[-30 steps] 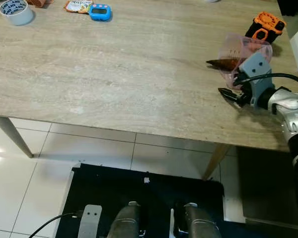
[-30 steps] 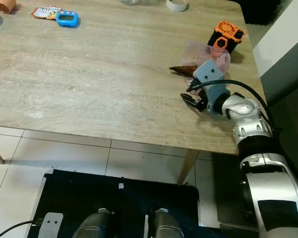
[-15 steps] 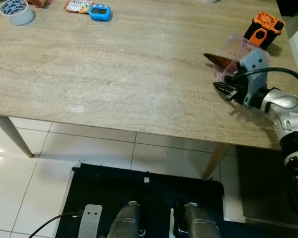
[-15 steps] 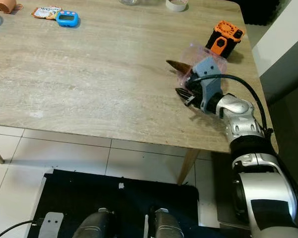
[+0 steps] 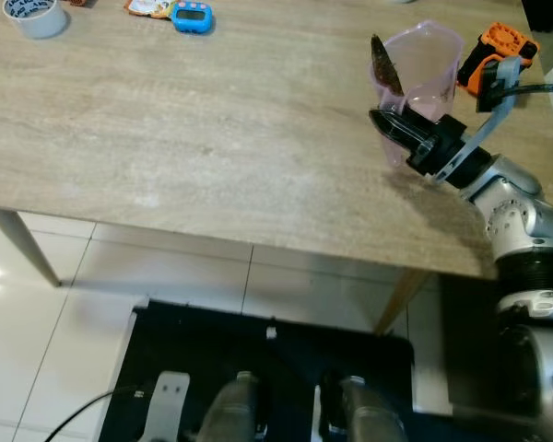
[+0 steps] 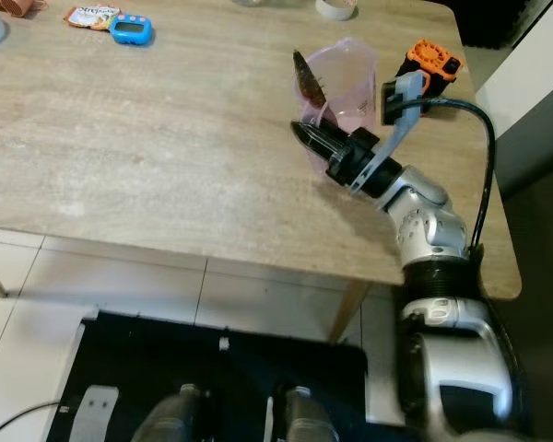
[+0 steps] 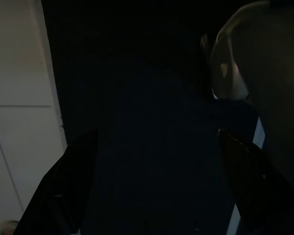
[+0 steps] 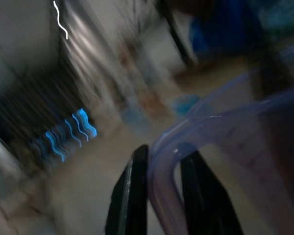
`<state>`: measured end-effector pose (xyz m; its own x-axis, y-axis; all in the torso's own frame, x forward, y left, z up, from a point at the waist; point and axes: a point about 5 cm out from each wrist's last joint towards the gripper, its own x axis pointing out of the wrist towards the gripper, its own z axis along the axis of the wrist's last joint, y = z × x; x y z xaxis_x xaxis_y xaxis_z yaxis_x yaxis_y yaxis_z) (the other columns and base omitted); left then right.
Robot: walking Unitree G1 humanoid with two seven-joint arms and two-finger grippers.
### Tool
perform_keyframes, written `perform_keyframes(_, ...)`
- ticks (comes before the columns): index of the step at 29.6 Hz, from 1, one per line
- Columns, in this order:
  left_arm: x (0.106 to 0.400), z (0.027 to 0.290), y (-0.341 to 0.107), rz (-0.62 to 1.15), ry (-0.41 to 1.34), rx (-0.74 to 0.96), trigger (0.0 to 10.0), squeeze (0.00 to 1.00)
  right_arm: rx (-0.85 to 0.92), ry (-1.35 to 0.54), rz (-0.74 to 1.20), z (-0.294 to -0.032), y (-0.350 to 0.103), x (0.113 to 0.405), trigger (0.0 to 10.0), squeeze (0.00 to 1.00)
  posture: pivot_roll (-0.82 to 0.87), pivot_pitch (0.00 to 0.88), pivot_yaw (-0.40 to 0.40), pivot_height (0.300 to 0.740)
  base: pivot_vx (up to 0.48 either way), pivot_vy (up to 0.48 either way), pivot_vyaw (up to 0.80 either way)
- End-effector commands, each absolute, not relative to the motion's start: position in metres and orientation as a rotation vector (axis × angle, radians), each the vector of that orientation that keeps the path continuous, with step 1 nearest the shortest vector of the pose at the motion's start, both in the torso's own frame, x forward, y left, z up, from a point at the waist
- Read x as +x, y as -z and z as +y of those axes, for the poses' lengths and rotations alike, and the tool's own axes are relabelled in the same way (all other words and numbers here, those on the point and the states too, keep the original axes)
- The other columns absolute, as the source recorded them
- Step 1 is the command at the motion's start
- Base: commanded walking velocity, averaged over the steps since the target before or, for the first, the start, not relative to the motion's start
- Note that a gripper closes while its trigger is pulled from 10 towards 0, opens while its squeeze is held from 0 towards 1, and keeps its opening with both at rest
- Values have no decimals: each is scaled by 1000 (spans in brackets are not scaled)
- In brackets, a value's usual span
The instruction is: Restocking fridge
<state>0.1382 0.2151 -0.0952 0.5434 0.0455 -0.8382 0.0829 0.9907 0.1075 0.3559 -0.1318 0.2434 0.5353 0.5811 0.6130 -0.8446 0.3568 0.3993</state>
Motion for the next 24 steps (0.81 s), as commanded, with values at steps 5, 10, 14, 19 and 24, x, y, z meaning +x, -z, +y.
perform_keyframes(5,125,208,101,1050,70,151,10000,0,1021,-925,-297,-108,-212,344,0,0,20,202,-42,740,0,0,0)
perform_keyframes(10,124,208,102,1055,79,157,10000,0,999,-863,-247,-108,-196,344,10000,627,18,199,-34,740,0,0,0)
perform_keyframes(14,122,208,102,1064,87,166,10000,0,884,-874,-217,-114,-190,335,10000,1000,10,197,-28,740,0,0,0)
perform_keyframes(19,123,208,102,1065,90,169,10000,0,728,-885,-193,-124,-187,329,10000,1000,4,194,-28,740,0,0,0)
perform_keyframes(24,125,207,102,1062,95,170,10000,0,557,-936,-153,-131,-183,322,10000,1000,-5,192,-25,740,0,0,0)
